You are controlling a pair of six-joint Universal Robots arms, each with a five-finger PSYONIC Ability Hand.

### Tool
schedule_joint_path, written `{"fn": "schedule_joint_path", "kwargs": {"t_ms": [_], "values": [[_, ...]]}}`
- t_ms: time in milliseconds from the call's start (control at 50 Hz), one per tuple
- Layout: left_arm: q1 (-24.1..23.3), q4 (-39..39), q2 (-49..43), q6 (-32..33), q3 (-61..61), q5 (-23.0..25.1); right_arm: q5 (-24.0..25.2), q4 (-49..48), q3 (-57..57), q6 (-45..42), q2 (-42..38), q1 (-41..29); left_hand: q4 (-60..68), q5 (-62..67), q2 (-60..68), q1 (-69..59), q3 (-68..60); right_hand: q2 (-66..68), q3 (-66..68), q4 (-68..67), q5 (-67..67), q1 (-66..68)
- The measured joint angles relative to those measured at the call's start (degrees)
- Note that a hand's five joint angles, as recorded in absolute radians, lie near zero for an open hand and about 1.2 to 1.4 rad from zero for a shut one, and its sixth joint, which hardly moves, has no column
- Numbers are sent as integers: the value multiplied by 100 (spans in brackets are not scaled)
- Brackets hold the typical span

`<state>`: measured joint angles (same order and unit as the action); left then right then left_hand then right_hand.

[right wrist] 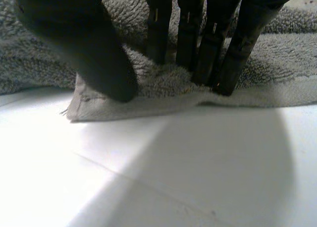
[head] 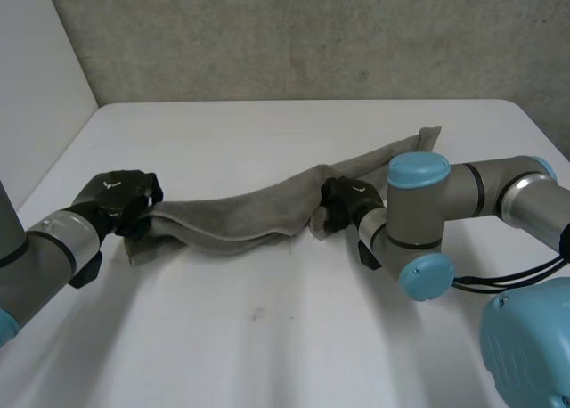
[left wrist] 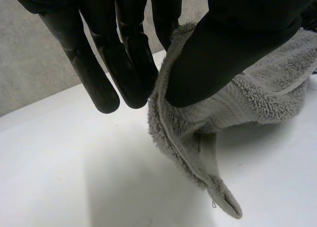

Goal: Fold the towel.

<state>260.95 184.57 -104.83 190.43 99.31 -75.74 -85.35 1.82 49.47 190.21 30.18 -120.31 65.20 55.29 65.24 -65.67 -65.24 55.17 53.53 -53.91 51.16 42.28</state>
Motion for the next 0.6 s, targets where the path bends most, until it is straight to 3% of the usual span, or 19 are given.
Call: {"fn": "schedule_joint_path", "kwargs": {"t_ms": [100, 180, 220, 520, 540, 600], "values": [[0, -1, 0, 0, 1, 2, -2, 9, -52, -4, -3, -4, 0, 0, 0, 0, 0, 188, 114, -553, 524, 76], [1, 0, 4, -1, 1, 2, -3, -5, -78, -10, 168, -3, 0, 1, 0, 0, 0, 1029, 1298, -1388, 564, 409], [3, -1, 8, -1, 1, 1, 2, -10, -69, -20, 309, 7, 0, 0, 0, 0, 0, 1232, 1426, -1425, 575, 1252], [0, -12, 33, -5, 0, -2, 209, 8, 453, -223, 1103, 151, -29, -37, -33, 33, 34, 1252, 1436, -1438, 579, 1351], [-4, -14, 34, -4, 2, -2, 215, 6, 559, -263, 1073, 131, -37, -39, -36, 47, 35, -667, -366, 379, -1072, -179], [-7, -16, 34, -4, 6, -3, 205, 3, 634, -283, 1004, 103, -37, -42, -38, 53, 38, -1581, -1345, 1373, -2046, -829]]}}
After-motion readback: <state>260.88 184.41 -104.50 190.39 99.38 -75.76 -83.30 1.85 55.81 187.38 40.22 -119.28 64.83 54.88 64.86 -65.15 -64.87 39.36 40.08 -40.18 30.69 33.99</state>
